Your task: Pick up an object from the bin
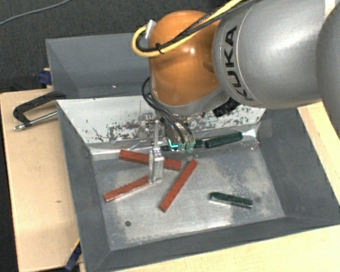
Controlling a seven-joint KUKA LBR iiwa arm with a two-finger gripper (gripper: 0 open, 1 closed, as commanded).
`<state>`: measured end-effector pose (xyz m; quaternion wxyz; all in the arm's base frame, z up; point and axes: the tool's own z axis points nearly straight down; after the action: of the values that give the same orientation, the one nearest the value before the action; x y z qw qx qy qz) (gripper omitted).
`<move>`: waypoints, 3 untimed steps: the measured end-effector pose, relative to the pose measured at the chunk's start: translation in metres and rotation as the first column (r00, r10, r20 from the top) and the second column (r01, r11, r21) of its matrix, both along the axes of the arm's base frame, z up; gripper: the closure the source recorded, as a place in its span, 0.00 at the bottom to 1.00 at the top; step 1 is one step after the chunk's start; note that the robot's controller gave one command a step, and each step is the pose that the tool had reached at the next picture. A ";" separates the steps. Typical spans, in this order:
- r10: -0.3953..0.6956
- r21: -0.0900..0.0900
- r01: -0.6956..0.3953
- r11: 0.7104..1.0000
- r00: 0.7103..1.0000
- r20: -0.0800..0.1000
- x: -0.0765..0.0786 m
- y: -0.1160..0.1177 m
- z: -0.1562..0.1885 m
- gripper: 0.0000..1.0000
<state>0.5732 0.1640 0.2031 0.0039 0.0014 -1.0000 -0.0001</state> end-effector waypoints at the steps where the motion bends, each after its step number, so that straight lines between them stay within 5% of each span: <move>1: 0.072 0.001 -0.072 0.997 0.997 0.008 0.011 -0.018 -0.133 0.00; 2: 0.071 0.005 -0.071 0.997 0.997 0.021 0.015 -0.017 -0.127 1.00; 3: 0.072 0.003 -0.072 0.997 0.997 0.012 0.012 -0.018 -0.130 0.00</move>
Offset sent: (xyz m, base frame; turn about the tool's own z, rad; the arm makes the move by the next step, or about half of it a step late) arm 0.0110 -0.0189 -0.1312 -0.0722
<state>0.5853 0.1463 0.0734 -0.0022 0.0373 -0.9993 -0.0014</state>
